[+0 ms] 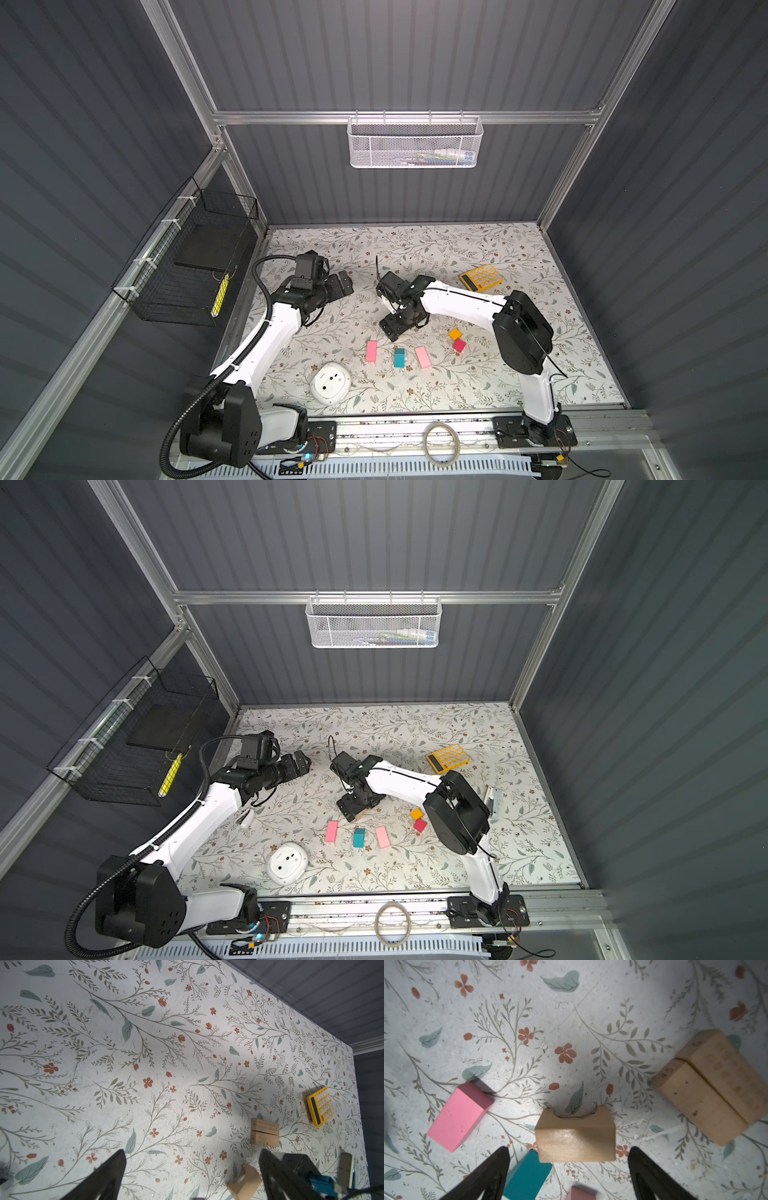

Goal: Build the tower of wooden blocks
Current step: 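Lower the right gripper around the plain block and close on it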

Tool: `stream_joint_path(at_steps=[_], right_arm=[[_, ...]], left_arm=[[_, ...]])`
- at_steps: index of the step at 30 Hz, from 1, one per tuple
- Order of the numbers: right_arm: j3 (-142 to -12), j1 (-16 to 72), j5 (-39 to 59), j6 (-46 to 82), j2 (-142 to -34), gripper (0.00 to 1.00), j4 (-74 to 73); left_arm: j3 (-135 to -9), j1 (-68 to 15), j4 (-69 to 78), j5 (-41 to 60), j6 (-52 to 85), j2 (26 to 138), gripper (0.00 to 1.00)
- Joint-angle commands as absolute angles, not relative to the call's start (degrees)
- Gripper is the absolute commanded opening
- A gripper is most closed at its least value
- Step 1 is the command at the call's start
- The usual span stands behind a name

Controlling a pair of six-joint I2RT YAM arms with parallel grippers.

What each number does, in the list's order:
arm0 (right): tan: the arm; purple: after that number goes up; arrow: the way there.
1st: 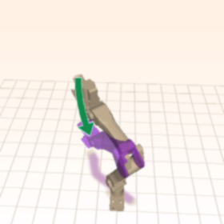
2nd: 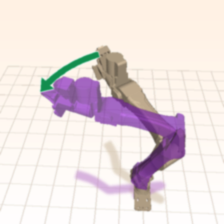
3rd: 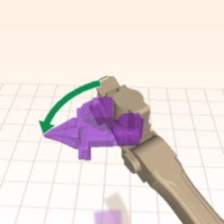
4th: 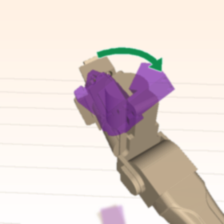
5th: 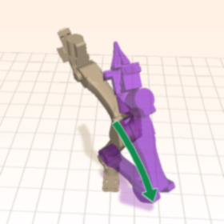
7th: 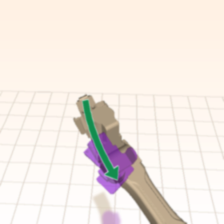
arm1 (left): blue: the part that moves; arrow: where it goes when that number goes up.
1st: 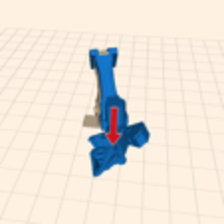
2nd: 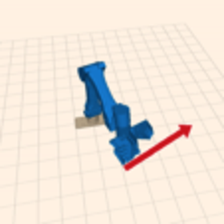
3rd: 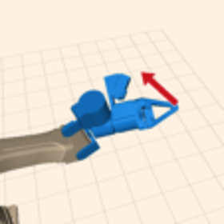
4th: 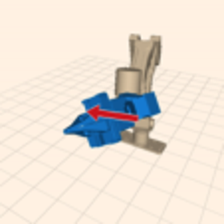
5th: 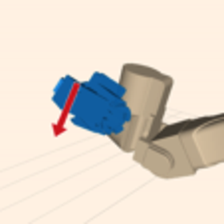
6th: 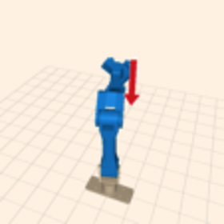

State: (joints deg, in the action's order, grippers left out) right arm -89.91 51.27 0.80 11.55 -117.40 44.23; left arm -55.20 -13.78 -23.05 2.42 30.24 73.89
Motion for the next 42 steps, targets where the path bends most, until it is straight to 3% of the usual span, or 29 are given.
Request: stream_joint_path(at_steps=[1,21,42], right_arm=[[-90.8,50.8,1.4,11.1,-118.6,0.90,44.7],[-90.7,50.1,2.4,11.8,-120.0,0.87,44.9],[-91.0,50.1,1.1,12.6,-121.1,0.75,45.3]], left_arm=[[-55.2,-13.4,-22.9,2.7,29.1,74.3,1.00],[-55.1,-13.3,-23.2,1.1,29.3,74.2,1.00],[-55.2,-13.2,-23.6,0.4,29.1,74.2,1.00]])
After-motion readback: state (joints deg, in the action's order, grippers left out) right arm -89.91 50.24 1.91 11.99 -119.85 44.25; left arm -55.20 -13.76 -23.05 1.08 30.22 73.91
